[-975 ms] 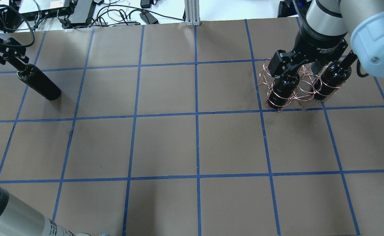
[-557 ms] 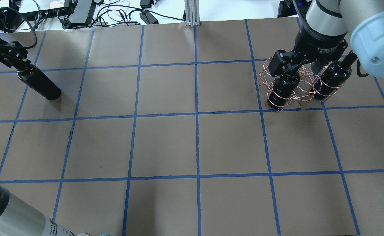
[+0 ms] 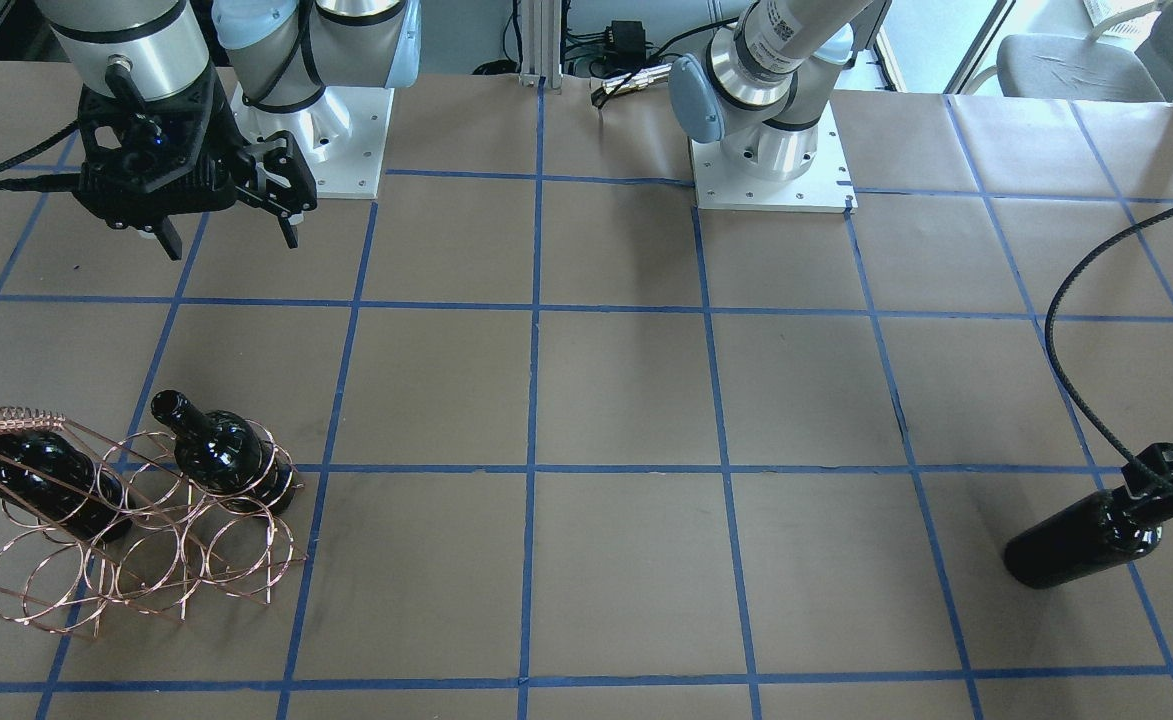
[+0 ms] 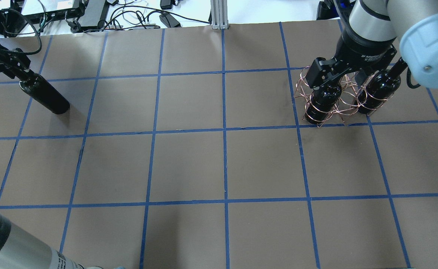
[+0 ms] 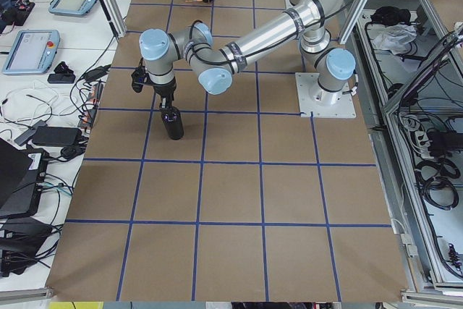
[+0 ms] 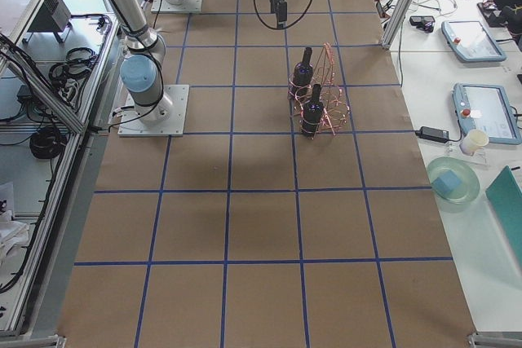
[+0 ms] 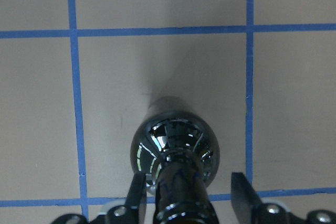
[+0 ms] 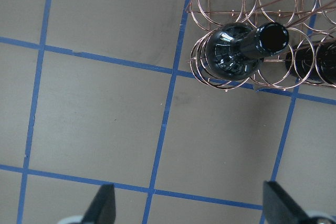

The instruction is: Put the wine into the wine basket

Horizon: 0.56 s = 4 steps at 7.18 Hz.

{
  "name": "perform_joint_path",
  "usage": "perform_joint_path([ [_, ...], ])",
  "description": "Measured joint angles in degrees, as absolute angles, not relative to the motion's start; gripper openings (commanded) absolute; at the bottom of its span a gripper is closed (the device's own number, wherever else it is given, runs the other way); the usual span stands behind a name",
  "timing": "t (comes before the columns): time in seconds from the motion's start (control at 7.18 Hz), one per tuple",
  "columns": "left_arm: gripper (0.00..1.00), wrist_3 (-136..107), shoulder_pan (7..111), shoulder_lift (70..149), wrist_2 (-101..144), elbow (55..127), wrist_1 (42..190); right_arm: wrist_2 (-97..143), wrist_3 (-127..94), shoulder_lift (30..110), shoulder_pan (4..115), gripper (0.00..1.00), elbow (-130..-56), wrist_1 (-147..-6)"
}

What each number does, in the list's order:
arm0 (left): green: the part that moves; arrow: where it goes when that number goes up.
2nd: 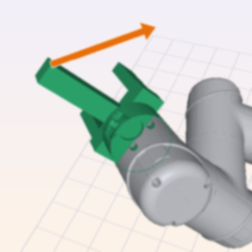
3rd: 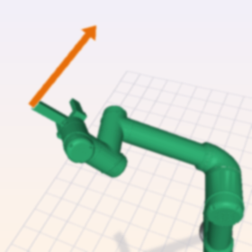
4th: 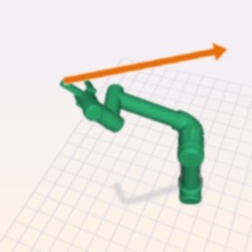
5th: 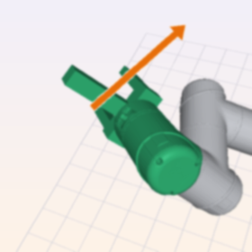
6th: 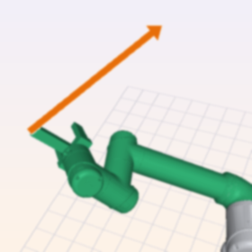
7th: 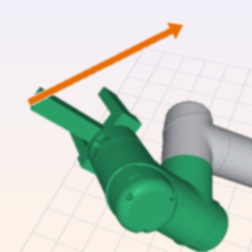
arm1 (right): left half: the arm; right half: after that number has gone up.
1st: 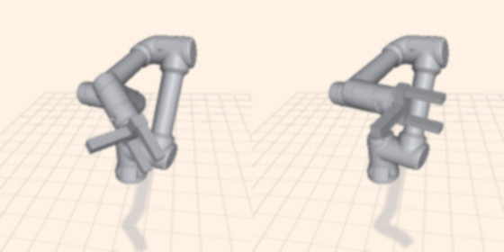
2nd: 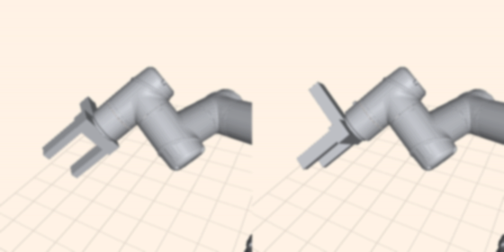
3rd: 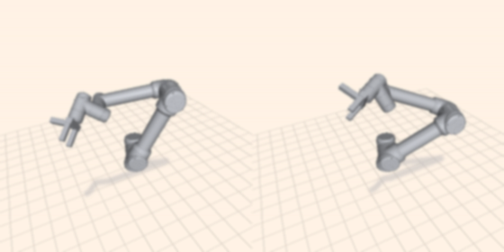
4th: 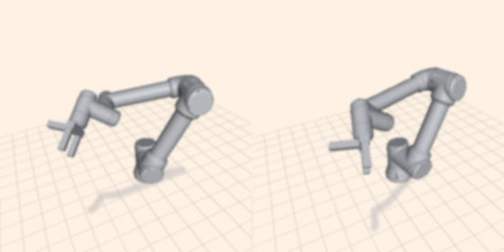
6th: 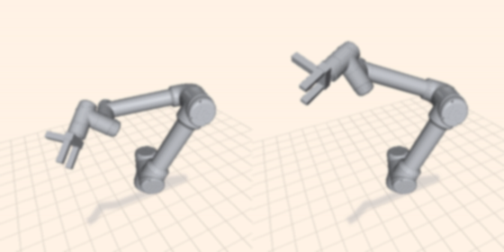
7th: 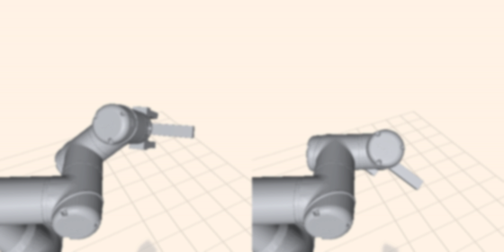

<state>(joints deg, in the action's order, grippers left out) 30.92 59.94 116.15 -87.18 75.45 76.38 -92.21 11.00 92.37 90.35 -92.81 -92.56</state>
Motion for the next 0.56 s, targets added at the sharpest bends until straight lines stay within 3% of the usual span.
perform_joint_path([
  [0.14,0.01,31.0,59.9,116.1,-87.2,75.4,76.2,-92.2,11.0,92.4,90.3,1.00,-92.8,-92.6],
  [0.56,0.00,31.0,59.9,115.7,-87.6,75.4,76.2,-92.2,11.0,92.3,90.4,1.00,-92.8,-92.5],
])
